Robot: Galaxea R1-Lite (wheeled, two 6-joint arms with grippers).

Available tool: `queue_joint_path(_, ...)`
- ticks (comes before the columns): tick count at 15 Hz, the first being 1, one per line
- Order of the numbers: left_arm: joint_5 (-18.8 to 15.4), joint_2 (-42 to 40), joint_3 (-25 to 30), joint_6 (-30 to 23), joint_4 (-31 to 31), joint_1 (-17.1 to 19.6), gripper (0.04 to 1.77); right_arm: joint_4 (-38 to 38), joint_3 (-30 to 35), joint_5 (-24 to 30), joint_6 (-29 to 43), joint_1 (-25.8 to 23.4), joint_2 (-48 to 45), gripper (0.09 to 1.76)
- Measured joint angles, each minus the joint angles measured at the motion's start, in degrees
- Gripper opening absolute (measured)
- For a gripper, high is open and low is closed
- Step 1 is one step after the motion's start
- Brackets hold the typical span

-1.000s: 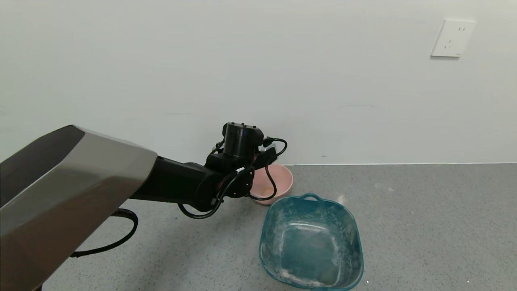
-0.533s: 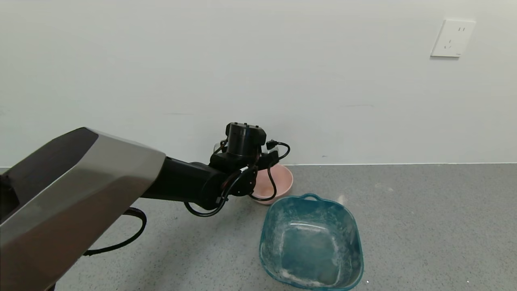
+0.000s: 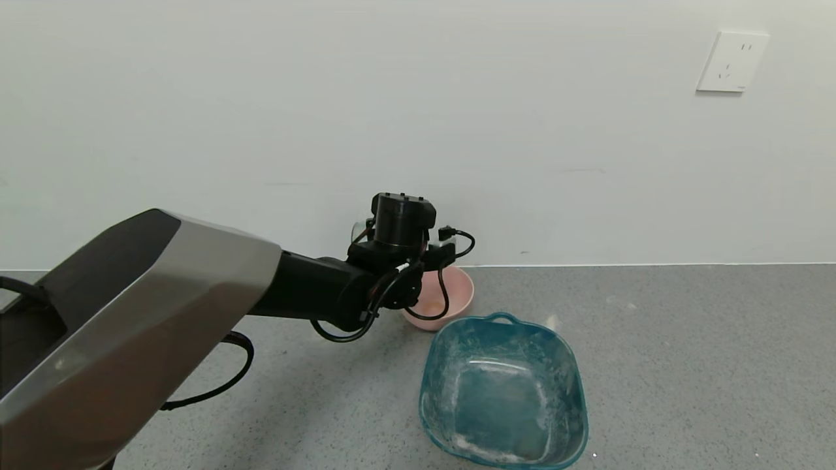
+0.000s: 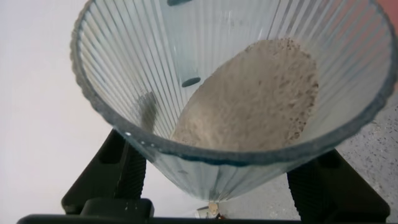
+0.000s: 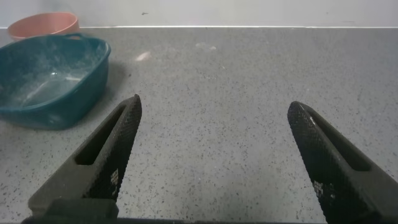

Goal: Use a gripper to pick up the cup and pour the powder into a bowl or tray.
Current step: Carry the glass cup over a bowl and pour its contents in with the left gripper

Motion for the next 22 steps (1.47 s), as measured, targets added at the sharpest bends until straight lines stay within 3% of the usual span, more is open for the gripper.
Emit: queue_joint_path(22,4.7,2.9,-3.2,12.5,0.0,-1.7,1.28,0.0,0.0,0.0,0.0,0.0,0.0,1.71)
